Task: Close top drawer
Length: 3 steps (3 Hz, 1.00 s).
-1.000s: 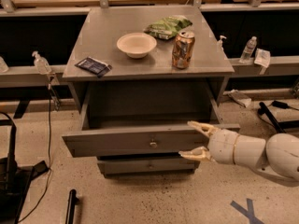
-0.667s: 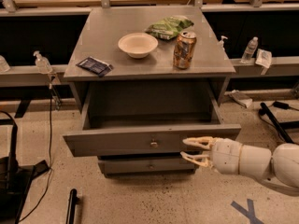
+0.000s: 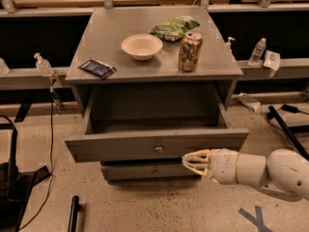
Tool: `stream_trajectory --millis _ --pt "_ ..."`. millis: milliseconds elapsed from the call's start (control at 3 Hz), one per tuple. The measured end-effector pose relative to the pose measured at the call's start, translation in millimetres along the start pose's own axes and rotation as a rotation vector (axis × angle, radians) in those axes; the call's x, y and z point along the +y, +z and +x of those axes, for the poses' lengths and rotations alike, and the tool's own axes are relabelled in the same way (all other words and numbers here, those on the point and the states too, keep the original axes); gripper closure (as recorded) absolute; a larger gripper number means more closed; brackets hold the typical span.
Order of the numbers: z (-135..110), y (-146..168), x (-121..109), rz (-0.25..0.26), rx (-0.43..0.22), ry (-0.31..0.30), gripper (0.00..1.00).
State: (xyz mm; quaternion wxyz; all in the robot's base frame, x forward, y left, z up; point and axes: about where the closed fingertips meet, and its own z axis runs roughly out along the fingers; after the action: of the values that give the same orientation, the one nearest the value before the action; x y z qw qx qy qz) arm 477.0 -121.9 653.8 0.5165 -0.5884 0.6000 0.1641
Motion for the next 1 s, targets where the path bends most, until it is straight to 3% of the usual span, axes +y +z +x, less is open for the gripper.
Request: stream_trajectory --millis 333,1000 --pt "18.5 17.1 -7.4 -0.011 0.048 0.077 1.0" --pt "41.7 33.7 -32.4 -0.008 0.112 0.151 1.0"
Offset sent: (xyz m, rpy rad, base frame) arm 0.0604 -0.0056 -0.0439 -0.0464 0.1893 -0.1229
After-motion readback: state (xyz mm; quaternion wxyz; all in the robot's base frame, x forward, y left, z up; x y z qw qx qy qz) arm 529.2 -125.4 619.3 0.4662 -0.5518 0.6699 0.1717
